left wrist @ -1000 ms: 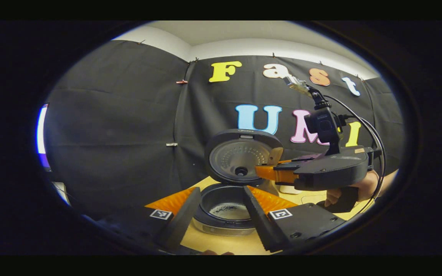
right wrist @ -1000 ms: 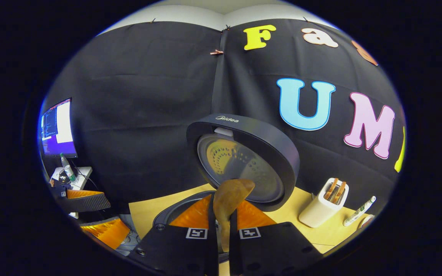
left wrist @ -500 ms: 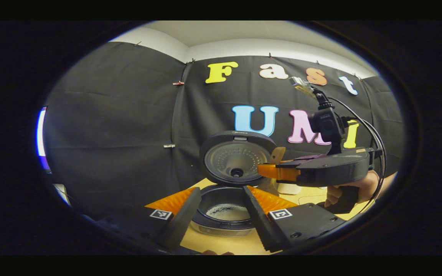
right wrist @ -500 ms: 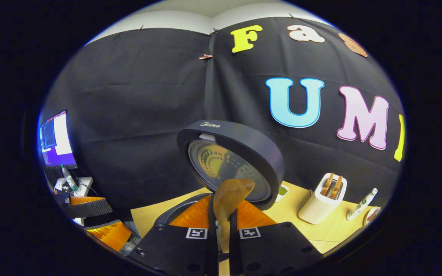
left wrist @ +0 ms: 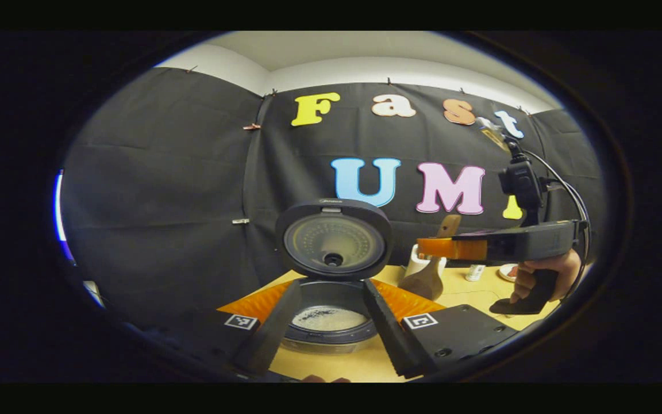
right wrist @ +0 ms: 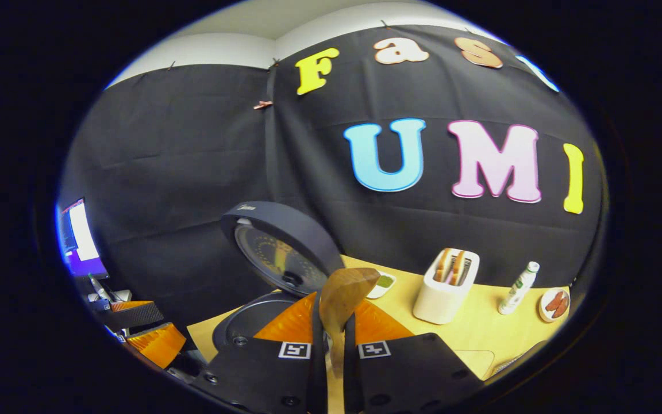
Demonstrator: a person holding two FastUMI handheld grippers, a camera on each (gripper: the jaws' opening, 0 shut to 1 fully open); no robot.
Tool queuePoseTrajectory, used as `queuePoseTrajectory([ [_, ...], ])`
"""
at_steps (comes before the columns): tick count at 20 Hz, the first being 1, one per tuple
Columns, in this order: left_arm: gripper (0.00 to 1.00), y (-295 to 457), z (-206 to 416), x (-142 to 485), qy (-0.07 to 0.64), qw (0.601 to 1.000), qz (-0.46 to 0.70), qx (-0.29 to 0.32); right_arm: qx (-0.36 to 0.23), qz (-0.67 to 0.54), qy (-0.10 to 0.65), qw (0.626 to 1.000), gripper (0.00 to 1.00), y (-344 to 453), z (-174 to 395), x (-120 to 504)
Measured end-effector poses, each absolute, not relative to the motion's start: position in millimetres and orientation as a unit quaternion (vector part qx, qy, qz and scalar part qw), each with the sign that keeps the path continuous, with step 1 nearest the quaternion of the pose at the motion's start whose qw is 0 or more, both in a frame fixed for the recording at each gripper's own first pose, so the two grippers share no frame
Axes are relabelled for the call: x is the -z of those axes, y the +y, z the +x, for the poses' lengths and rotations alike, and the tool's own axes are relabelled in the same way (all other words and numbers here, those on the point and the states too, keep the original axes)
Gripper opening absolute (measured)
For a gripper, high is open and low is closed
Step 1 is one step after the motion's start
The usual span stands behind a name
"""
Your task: Close the left gripper, press the button to open the rice cooker; take a wooden spoon from the chopstick holder with the right hand, scoop a spoonful of rice and pour it into the rice cooker, then put the wooden spoon back into the chopstick holder.
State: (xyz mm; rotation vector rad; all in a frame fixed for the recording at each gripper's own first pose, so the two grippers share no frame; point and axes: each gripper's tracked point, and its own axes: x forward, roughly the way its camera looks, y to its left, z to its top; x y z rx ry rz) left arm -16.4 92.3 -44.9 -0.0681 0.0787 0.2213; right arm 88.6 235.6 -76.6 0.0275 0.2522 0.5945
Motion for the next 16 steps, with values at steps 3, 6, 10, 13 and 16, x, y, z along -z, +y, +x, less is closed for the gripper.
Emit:
queuePoseTrajectory([
  [3, 0.78, 72, -14, 43, 0.04, 0.994, -0.03, -0.094, -0.253, 0.028, 0.123, 0.959, 0.15, 184, 94, 73],
  [6, 0.77, 55, -10, 41, 0.039, 0.996, -0.023, -0.082, -0.219, 0.035, 0.123, 0.967, 0.15, 140, 97, 72],
  [10, 0.77, 28, -3, 36, 0.037, 0.997, -0.011, -0.062, -0.176, 0.044, 0.12, 0.976, 0.15, 84, 99, 73],
  [13, 0.77, 12, 2, 33, 0.035, 0.998, -0.004, -0.048, -0.144, 0.048, 0.118, 0.981, 0.15, 42, 101, 75],
  [16, 0.77, -1, 9, 32, 0.035, 0.999, -0.002, -0.038, -0.11, 0.051, 0.117, 0.986, 0.15, -2, 105, 76],
])
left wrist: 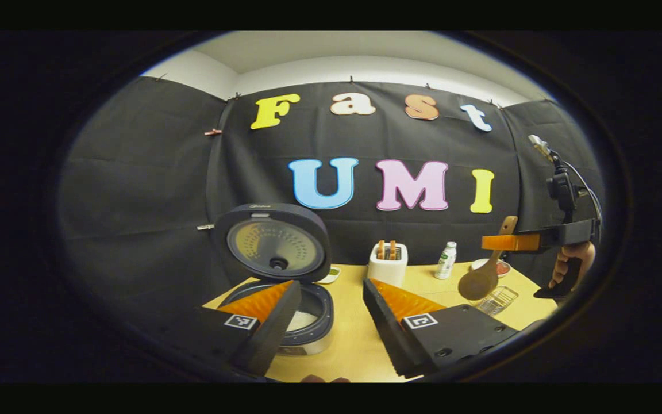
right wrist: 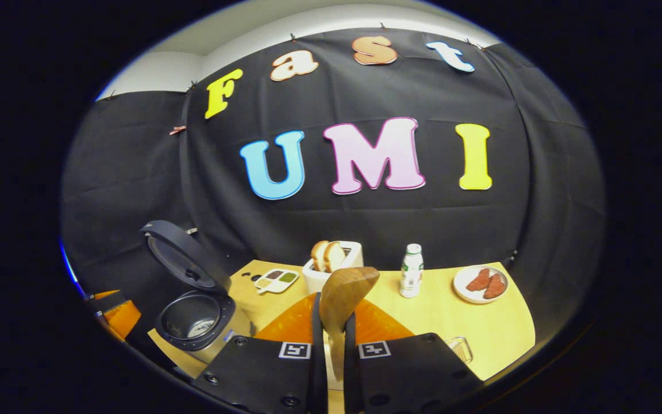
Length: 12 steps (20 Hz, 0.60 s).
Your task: Close the left gripper, press the button to open the rice cooker; take a wooden spoon from the chopstick holder with the right hand, scoop a spoonful of rice and pour it into the rice cooker, then put the wooden spoon back into the chopstick holder.
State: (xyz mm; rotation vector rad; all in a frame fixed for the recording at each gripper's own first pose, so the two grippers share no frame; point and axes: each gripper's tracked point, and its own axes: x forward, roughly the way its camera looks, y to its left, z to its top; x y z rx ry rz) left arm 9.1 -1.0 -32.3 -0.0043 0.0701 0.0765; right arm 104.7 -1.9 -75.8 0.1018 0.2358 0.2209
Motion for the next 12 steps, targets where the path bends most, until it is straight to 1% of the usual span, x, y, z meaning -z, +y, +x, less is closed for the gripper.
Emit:
queuePoseTrajectory([
  [5, 0.77, -11, 17, 31, 0.031, 0.999, 0.002, -0.035, -0.065, 0.049, 0.128, 0.989, 0.15, -61, 110, 88],
  [12, 0.78, -13, 27, 25, 0.024, 0.999, 0.011, -0.042, -0.013, 0.034, 0.141, 0.989, 0.15, -124, 122, 108],
])
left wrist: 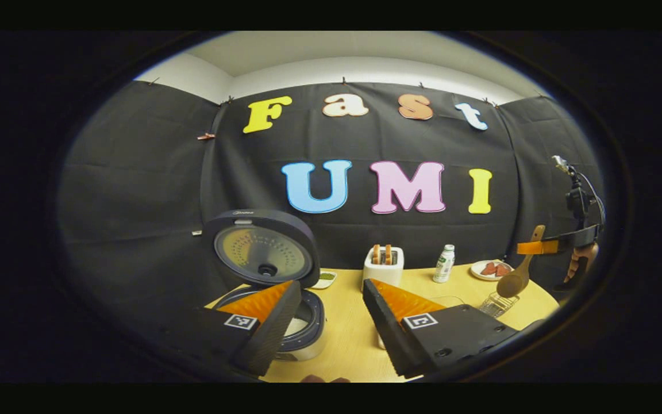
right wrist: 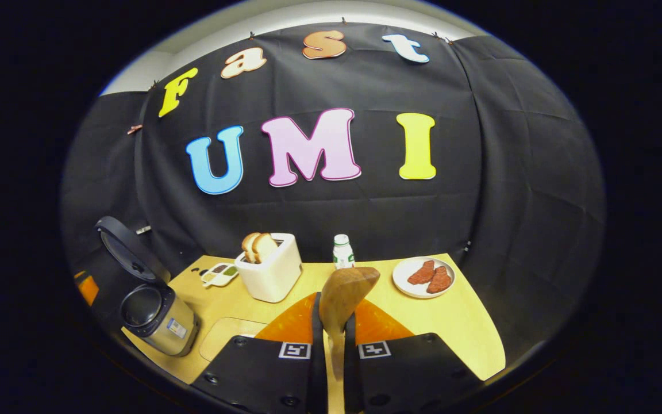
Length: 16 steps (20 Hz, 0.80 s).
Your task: Close the left gripper, press the button to open the rice cooker; take a wooden spoon from the chopstick holder with the right hand, scoop a spoonful of rice and pour it into the rice cooker, then put the wooden spoon back into the chopstick holder.
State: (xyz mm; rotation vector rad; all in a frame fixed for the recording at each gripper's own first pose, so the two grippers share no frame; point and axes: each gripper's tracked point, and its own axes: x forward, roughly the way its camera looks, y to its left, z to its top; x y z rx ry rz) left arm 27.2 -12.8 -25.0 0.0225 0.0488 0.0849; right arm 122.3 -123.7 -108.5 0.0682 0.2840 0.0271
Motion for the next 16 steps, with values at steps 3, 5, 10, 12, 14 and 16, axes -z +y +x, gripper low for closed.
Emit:
queuePoseTrajectory([
  [3, 0.77, -14, 27, 22, 0.021, 0.999, 0.017, -0.047, 0.005, 0.033, 0.152, 0.988, 0.15, -148, 128, 119],
  [5, 0.77, -14, 26, 21, 0.019, 0.998, 0.02, -0.051, 0.015, 0.038, 0.161, 0.986, 0.15, -158, 131, 131],
  [10, 0.77, -15, 22, 21, 0.019, 0.998, 0.021, -0.057, 0.021, 0.04, 0.181, 0.982, 0.15, -164, 140, 156],
  [12, 0.78, -19, 23, 21, 0.021, 0.998, 0.021, -0.049, 0.021, 0.035, 0.191, 0.981, 0.15, -163, 144, 167],
  [14, 0.78, -19, 21, 22, 0.022, 0.998, 0.022, -0.05, 0.019, 0.029, 0.198, 0.98, 0.15, -162, 140, 175],
  [16, 0.77, -18, 20, 20, 0.02, 0.998, 0.027, -0.053, 0.018, 0.031, 0.21, 0.977, 0.15, -160, 137, 182],
])
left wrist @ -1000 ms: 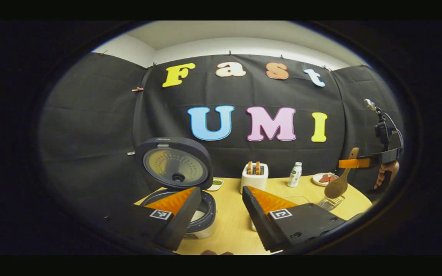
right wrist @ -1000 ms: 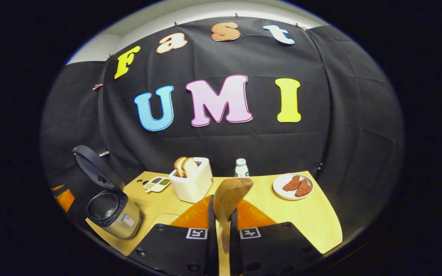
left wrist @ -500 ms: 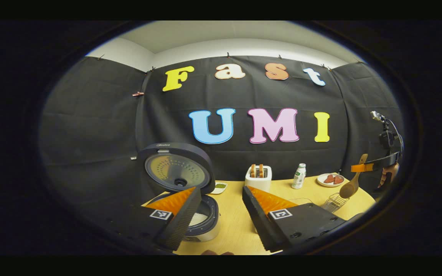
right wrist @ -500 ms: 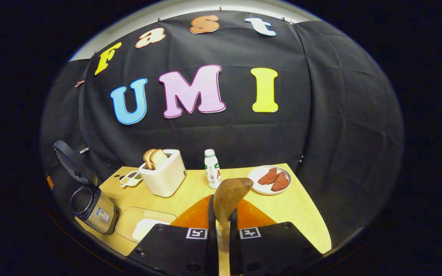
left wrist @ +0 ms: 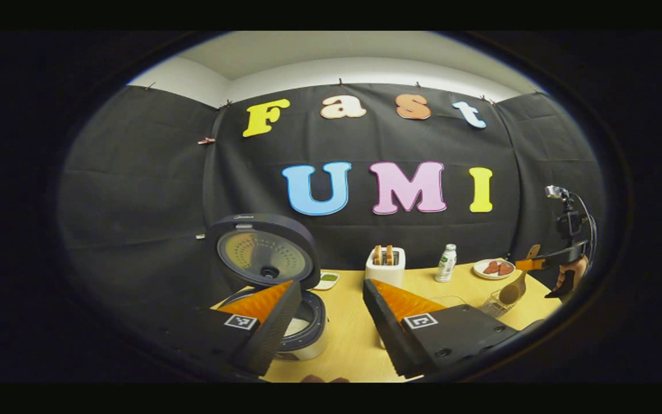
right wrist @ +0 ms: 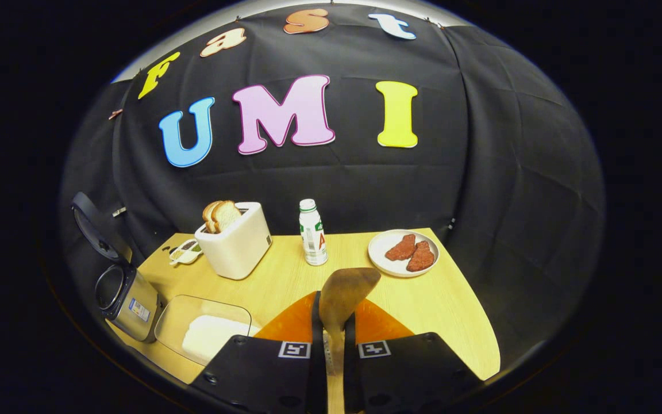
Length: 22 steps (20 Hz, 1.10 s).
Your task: Close the left gripper, press the button to open the rice cooker; take a wooden spoon from the chopstick holder with the right hand, scoop a spoonful of rice and pour it into the rice cooker, then put the wooden spoon back into the chopstick holder.
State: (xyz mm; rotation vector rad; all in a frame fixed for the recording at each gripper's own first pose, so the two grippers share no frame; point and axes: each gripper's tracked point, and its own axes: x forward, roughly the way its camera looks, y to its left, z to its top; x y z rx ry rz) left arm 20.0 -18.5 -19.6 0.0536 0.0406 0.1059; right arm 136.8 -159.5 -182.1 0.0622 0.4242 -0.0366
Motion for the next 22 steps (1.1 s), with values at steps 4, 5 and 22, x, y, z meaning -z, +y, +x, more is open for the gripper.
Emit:
queuePoseTrajectory([
  [4, 0.77, -18, 19, 19, 0.018, 0.998, 0.032, -0.055, 0.028, 0.037, 0.23, 0.972, 0.16, -164, 130, 200],
  [5, 0.77, -17, 18, 18, 0.017, 0.998, 0.033, -0.058, 0.032, 0.037, 0.236, 0.971, 0.15, -166, 129, 204],
  [22, 0.82, -12, 18, 0, -0.018, 0.997, 0.049, -0.061, 0.113, 0.04, 0.222, 0.968, 0.5, -217, 114, 184],
])
